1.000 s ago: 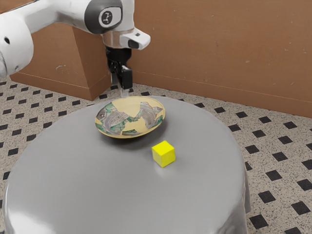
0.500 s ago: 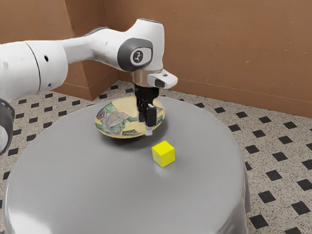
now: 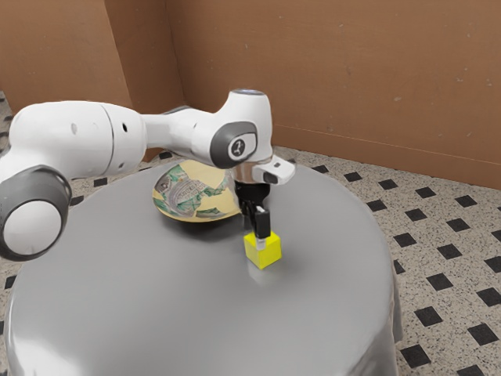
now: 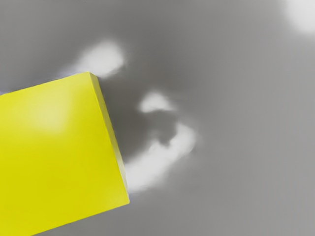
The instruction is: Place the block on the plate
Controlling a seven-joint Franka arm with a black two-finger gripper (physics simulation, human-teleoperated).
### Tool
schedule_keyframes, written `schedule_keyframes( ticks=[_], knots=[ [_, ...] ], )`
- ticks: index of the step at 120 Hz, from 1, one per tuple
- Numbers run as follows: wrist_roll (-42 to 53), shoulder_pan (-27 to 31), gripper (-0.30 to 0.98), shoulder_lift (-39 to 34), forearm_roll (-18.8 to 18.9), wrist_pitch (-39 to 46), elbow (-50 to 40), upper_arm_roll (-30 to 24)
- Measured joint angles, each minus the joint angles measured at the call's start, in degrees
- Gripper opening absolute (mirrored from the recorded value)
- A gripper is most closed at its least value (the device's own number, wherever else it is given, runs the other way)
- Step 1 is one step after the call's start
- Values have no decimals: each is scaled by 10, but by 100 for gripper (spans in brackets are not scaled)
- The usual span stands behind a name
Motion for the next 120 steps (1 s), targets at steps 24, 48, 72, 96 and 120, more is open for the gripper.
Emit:
schedule_keyframes(
  ticks=[24,48,72,96,120],
  knots=[
    [3,8,69,54,-2,37,45,10],
    [6,13,69,84,-17,65,62,11],
    [8,14,69,109,-27,84,83,19],
    [10,12,69,110,-46,90,68,20],
    [13,8,64,110,-24,91,64,20]
  ],
)
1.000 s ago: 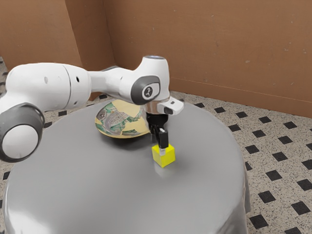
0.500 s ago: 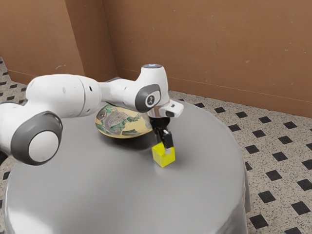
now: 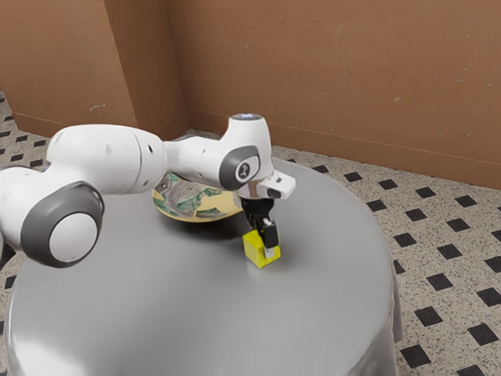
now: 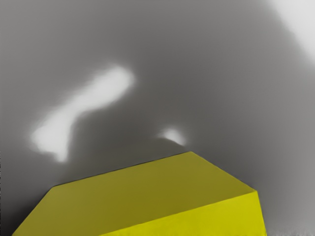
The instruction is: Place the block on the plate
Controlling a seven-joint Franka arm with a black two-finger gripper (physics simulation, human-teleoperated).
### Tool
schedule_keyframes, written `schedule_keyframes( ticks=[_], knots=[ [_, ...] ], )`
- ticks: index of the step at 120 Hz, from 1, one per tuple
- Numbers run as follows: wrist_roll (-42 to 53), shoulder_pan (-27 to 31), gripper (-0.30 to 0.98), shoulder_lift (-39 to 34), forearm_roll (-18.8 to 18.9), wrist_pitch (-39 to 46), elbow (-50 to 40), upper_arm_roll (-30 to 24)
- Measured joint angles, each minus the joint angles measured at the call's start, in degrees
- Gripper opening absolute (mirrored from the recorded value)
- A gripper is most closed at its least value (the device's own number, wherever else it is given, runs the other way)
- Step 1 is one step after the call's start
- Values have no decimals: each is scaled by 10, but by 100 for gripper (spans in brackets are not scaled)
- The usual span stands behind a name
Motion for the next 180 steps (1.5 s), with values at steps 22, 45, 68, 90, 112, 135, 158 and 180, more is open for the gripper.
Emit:
schedule_keyframes(
  ticks=[22,45,68,90,112,135,158,180],
  knots=[
    [1,-1,46,1,14,1,0,-1],
    [2,-1,45,1,18,3,0,0],
    [2,0,40,-32,19,0,-8,1],
    [2,14,40,-87,20,-1,-14,7],
    [2,48,40,-105,20,-2,-9,20],
    [3,85,40,-90,20,-2,1,38],
    [3,103,40,-41,18,1,45,48],
    [3,108,41,21,15,2,106,52]
  ],
)
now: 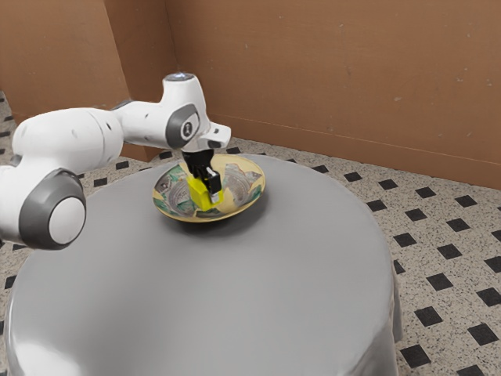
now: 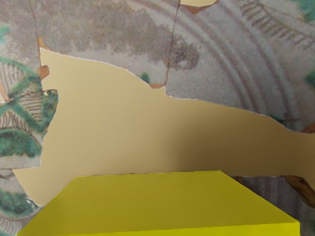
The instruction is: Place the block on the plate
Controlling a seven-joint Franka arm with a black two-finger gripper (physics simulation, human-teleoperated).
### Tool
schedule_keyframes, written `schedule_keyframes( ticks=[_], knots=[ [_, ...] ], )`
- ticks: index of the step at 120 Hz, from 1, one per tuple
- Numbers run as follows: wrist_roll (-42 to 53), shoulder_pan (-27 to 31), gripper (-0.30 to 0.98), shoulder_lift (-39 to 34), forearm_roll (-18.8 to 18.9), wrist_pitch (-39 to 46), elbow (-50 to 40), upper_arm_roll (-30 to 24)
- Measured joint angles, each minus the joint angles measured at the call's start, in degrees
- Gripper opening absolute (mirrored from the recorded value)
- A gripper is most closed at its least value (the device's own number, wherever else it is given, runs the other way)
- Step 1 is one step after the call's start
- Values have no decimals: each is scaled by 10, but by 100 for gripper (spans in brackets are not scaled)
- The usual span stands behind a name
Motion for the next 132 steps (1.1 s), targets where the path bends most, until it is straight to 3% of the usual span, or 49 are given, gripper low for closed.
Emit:
schedule_keyframes(
  ticks=[38,105,132],
  knots=[
    [9,1,59,-3,-4,-2,6,-2],
    [21,-56,68,-231,0,-48,-150,-32],
    [21,-77,68,-283,0,-91,-175,-44]
  ],
)
